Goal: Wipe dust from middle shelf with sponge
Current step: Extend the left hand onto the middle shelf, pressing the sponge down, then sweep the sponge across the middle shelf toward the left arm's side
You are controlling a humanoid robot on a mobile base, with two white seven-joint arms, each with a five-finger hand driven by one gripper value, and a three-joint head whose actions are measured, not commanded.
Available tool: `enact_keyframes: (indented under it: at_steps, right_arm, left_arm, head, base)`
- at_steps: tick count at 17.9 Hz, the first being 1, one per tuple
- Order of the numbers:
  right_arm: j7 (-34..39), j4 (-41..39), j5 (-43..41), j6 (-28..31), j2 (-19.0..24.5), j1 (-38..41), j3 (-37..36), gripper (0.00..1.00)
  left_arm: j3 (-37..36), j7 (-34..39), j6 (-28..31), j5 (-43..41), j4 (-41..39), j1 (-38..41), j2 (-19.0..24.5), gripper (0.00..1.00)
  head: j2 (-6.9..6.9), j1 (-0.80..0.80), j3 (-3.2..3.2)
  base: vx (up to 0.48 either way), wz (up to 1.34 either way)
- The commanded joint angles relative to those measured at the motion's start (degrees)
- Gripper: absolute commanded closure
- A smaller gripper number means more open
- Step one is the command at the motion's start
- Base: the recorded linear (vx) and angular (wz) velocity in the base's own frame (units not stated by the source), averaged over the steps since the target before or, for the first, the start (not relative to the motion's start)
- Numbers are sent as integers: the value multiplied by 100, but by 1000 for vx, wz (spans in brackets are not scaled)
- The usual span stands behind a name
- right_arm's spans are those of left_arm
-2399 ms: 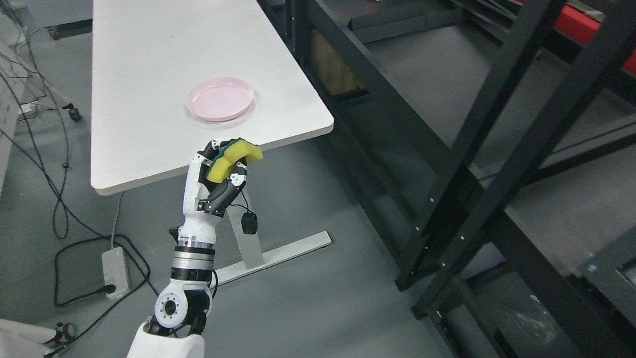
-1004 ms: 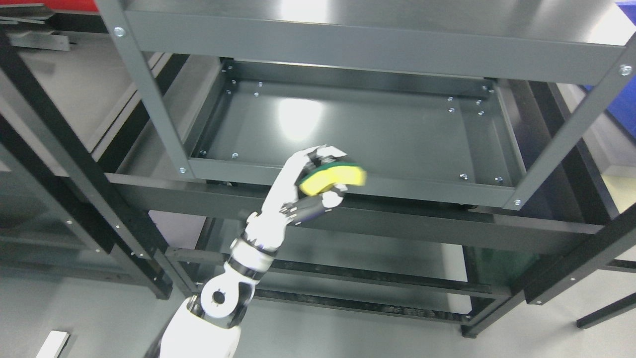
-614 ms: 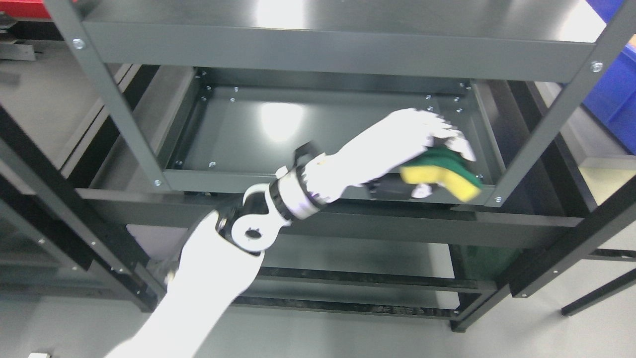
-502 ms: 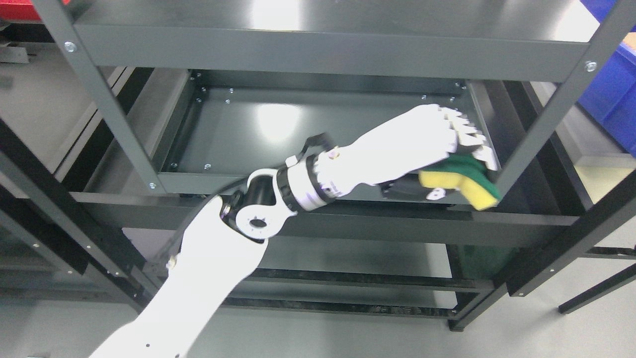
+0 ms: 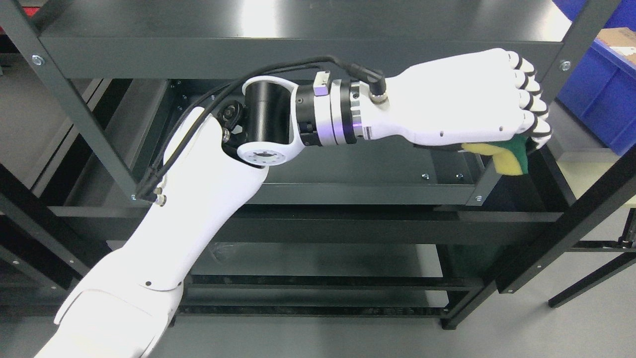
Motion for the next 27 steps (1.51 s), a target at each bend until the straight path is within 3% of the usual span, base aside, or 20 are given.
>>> enact_keyframes:
  at_steps: [1, 6, 9, 12, 14, 21, 23, 27]
  right_arm:
    - [-3, -100, 0, 1, -100, 0, -3, 0]
    - [-3, -100, 0, 1, -100, 0, -3, 0]
    - [-3, -100, 0, 1, -100, 0, 5, 0]
    - [-3, -100, 0, 1, -100, 0, -3, 0]
    - [-3, -100, 0, 1, -100, 0, -3, 0]
    - [-3, -100, 0, 1, -100, 0, -3, 0]
    - [-3, -100, 0, 1, -100, 0, 5, 0]
    - [-3, -100, 0, 1, -100, 0, -3, 0]
  left_arm:
    - [1168, -590, 0, -374, -287, 222, 101, 100]
    - [1863, -1391, 0, 363, -947, 1077, 101, 100]
    - [2364, -1409, 0, 758, -1026, 1068, 465, 100]
    - [2752, -1462, 0, 1408, -1088, 1112, 1342, 100]
    - [2779, -1462, 0, 2022, -1149, 1243, 2150, 100]
    - [3384, -1453, 0, 3597, -1246, 2261, 4374, 100]
    - [3988, -1453, 0, 3966, -1194, 2971, 4981, 100]
    - [5483, -1453, 0, 4424, -694, 4143, 5484, 100]
  head:
    - [0, 0, 0]
    - [0, 0, 0]
    - [0, 0, 0]
    - [0, 0, 0]
    - [0, 0, 0]
    - [0, 0, 0]
    - [0, 0, 0]
    - [0, 0, 0]
  base:
    - [-6, 12]
    - [-5, 8]
    - [0, 0]
    - [0, 0]
    - [0, 0]
    - [0, 0]
    - [0, 0]
    - [0, -5]
